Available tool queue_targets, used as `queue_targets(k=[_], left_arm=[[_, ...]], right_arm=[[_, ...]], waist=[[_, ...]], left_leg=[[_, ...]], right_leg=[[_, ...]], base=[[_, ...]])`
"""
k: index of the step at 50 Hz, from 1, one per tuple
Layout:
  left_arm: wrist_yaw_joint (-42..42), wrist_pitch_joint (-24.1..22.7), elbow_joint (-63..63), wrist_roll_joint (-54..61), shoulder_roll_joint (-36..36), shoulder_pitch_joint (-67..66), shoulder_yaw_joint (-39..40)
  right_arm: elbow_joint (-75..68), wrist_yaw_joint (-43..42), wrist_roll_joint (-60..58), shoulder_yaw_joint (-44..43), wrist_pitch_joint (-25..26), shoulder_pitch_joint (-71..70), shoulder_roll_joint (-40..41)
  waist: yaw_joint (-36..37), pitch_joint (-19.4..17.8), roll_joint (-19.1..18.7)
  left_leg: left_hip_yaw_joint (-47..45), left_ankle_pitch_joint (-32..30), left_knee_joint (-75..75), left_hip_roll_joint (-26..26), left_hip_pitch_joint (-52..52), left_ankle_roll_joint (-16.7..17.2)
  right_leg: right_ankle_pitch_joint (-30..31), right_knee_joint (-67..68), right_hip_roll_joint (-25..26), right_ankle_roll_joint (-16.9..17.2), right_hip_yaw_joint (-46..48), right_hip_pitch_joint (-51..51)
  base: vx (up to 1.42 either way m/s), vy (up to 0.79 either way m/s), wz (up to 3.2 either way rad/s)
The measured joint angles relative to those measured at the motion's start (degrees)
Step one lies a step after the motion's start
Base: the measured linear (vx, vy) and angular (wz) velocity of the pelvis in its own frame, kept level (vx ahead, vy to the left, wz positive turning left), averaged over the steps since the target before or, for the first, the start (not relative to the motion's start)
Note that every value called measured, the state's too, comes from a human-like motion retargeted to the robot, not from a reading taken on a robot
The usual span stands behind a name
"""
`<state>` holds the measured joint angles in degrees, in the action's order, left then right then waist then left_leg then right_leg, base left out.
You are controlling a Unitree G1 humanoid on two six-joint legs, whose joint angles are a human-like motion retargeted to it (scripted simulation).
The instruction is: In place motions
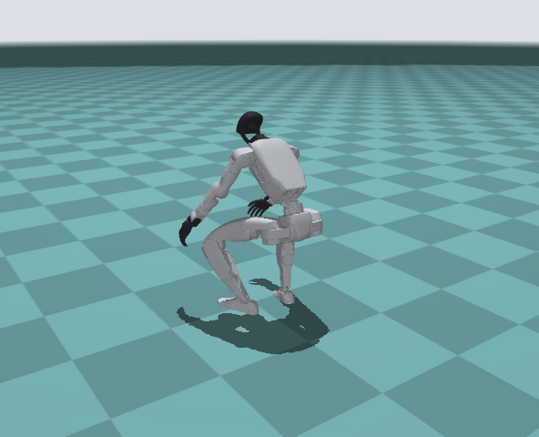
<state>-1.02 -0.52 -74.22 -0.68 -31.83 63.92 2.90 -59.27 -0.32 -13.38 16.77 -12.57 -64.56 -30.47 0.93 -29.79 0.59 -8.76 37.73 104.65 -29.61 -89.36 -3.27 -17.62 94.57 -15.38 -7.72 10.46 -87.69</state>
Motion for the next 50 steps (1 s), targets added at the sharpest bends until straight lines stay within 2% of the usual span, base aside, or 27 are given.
queue_targets(k=[3, 7, 11, 15, 18, 20, 23, 25, 28, 30, 36, 43, 50], left_arm=[[-1.6, -0.1, -0.2, -2.7, -0.4, -1.2, 0.6], [-2.8, 1.2, 1.1, -5.6, 0.4, -9.3, -0.7], [-4.3, 0.9, 3.0, -6.3, 3.6, -21.7, -1.0], [-4.3, -0.3, 2.3, -7.2, 10.7, -35.7, 1.0], [-1.8, -0.9, -1.7, -5.8, 17.1, -47.7, 2.4], [0.0, -0.6, -7.2, -4.6, 21.3, -53.8, 5.7], [0.6, 0.7, -17.7, -1.0, 26.2, -61.1, 12.6], [0.1, 2.2, -23.2, 2.0, 28.4, -65.8, 17.5], [-0.2, 5.8, -23.2, 6.4, 32.2, -73.8, 24.0], [-1.7, 6.9, -23.2, 8.8, 34.0, -77.0, 27.4], [-5.2, 5.3, -23.2, 14.1, 33.5, -76.9, 31.6], [-8.0, 6.6, -17.0, 10.0, 28.7, -70.0, 29.7], [-9.9, 6.1, -15.0, 5.6, 20.3, -56.2, 22.3]], right_arm=[[-1.5, 0.8, -0.5, -2.9, 0.1, 2.4, -0.6], [-4.9, -0.3, 1.5, -9.0, 2.5, 11.7, 0.8], [-10.4, -4.3, 5.7, -15.2, 4.1, 23.7, 5.0], [-17.7, -4.2, 9.2, -19.9, 6.0, 37.7, 9.0], [-26.6, -2.8, 9.1, -21.5, 8.0, 48.8, 11.2], [-33.4, -2.5, 8.1, -21.9, 9.2, 55.2, 11.8], [-38.1, -3.7, 6.6, -21.4, 13.4, 64.8, 12.3], [-38.1, -5.0, 5.6, -21.9, 16.1, 71.0, 12.9], [-38.1, -4.8, 3.4, -26.1, 16.6, 77.5, 13.8], [-38.1, -2.9, 2.7, -29.3, 16.7, 79.8, 14.4], [-37.7, 1.7, 7.7, -30.0, 14.2, 76.9, 15.2], [-29.3, 6.1, 3.6, -23.8, 14.4, 68.4, 14.8], [-24.6, 6.2, 2.9, -16.8, 14.9, 51.7, 15.1]], waist=[[0.7, 0.0, -1.3], [1.4, 0.3, -3.2], [0.1, 1.2, -4.8], [-1.1, 2.5, -4.7], [-2.3, 6.8, -3.2], [-1.9, 10.7, -2.5], [-2.0, 15.5, -2.7], [-3.3, 18.6, -3.2], [-5.4, 22.6, -4.2], [-5.9, 25.6, -4.6], [-6.1, 24.9, -4.1], [-5.7, 28.1, -3.8], [-5.7, 24.1, -2.9]], left_leg=[[-0.3, -2.6, -10.2, 0.4, 6.8, 4.0], [-2.8, -6.2, -26.5, 1.1, 22.1, 8.3], [-7.8, -11.6, -45.7, 2.9, 39.1, 10.8], [-12.2, -18.1, -66.0, 8.1, 56.3, 11.3], [-14.0, -23.4, -81.3, 13.6, 68.0, 12.4], [-15.6, -26.3, -89.8, 16.1, 74.1, 13.0], [-17.0, -28.9, -98.8, 18.8, 81.2, 12.2], [-16.9, -29.9, -102.7, 20.1, 84.1, 12.0], [-18.2, -29.4, -104.5, 20.0, 86.3, 13.2], [-15.2, -28.7, -103.3, 20.0, 84.8, 12.9], [-15.9, -28.2, -103.0, 19.8, 87.7, 12.4], [-15.2, -28.2, -103.8, 20.4, 87.4, 12.3], [-15.2, -27.4, -101.9, 20.3, 88.5, 11.7]], right_leg=[[3.1, -12.6, 2.5, 2.8, 0.8, 8.4], [7.8, -30.3, 5.7, 4.9, 1.5, 23.5], [12.8, -48.9, 7.4, 6.1, 3.2, 39.7], [18.1, -65.9, 7.4, 7.2, 4.2, 55.3], [21.0, -75.8, 5.6, 8.0, 6.7, 64.5], [22.3, -80.6, 4.8, 8.5, 8.8, 68.6], [23.4, -86.5, 5.4, 8.9, 10.5, 74.3], [24.1, -90.2, 6.2, 9.1, 11.7, 77.6], [24.7, -94.3, 7.2, 9.8, 14.2, 81.1], [24.1, -93.7, 6.6, 10.4, 15.6, 80.5], [23.3, -92.5, 7.0, 10.0, 14.7, 82.2], [23.2, -93.1, 7.2, 10.0, 15.1, 82.2], [22.9, -91.2, 6.5, 9.5, 15.6, 82.8]], base=[[0.04, 0.0, -0.27], [0.21, 0.02, -0.15], [0.31, 0.05, 0.2], [0.32, 0.06, 0.33], [0.44, 0.04, 0.42], [0.43, 0.09, -0.06], [0.45, 0.12, -0.09], [0.42, 0.12, 0.25], [0.38, 0.09, 0.4], [0.28, 0.06, 0.12], [0.04, 0.0, -0.03], [0.05, 0.01, 0.06], [-0.06, 0.0, -0.02]])
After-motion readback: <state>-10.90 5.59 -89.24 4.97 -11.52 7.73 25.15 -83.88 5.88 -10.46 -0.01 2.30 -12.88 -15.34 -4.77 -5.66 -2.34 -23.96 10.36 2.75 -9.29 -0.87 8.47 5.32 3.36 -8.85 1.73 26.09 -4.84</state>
